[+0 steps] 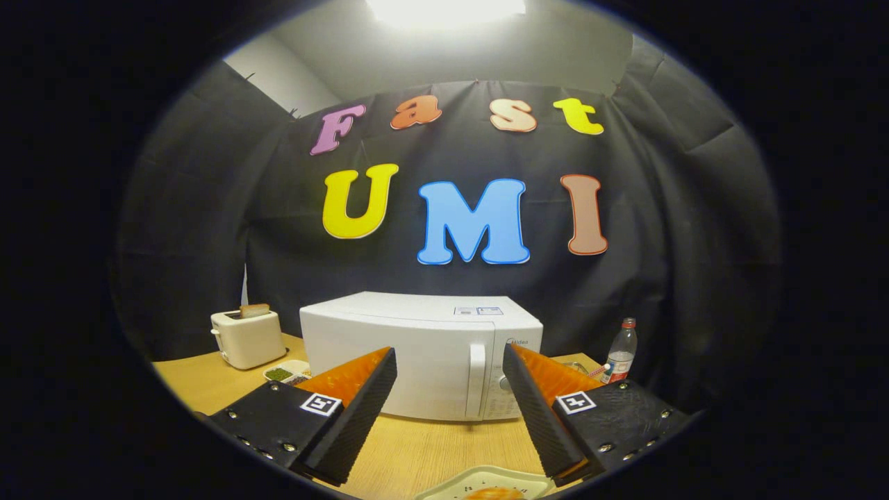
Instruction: Open the microwave, put the food inside, and close the microwave door.
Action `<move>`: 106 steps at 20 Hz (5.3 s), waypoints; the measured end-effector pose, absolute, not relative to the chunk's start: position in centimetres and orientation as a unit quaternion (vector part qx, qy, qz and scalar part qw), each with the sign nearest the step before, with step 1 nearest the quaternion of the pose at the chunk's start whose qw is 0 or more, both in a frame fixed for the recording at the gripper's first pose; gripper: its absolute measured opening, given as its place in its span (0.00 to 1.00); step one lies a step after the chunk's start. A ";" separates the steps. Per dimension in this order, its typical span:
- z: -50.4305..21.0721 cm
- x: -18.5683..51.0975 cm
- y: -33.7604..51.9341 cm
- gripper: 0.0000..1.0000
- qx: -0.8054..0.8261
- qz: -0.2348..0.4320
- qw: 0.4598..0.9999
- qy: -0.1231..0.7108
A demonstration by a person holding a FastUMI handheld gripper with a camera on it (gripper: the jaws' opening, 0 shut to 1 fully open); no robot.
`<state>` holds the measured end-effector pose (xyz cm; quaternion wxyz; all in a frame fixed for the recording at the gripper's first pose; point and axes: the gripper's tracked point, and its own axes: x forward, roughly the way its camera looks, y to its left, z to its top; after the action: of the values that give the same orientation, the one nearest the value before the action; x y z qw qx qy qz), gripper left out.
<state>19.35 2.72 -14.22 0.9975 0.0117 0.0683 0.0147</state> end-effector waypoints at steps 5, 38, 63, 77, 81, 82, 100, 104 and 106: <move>-17.8 23.1 2.4 0.97 -0.001 -0.005 0.996 0.091; -25.9 31.2 -1.0 0.17 0.038 -0.047 0.986 0.157; -21.5 9.7 15.9 0.11 0.105 0.088 0.983 0.123; -19.9 5.6 30.2 0.11 0.075 0.039 0.993 0.087; -19.9 5.9 32.4 0.11 0.041 0.026 0.996 0.073; -20.0 5.9 32.5 0.11 0.038 0.023 0.996 0.074; -18.0 0.3 22.6 0.93 0.008 0.097 0.988 0.116; -20.0 0.9 15.5 0.93 0.002 0.058 0.989 0.139; -21.4 1.3 11.3 0.93 0.001 0.024 0.988 0.153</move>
<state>1.27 11.34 -21.44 0.9879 0.0012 0.1535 0.0238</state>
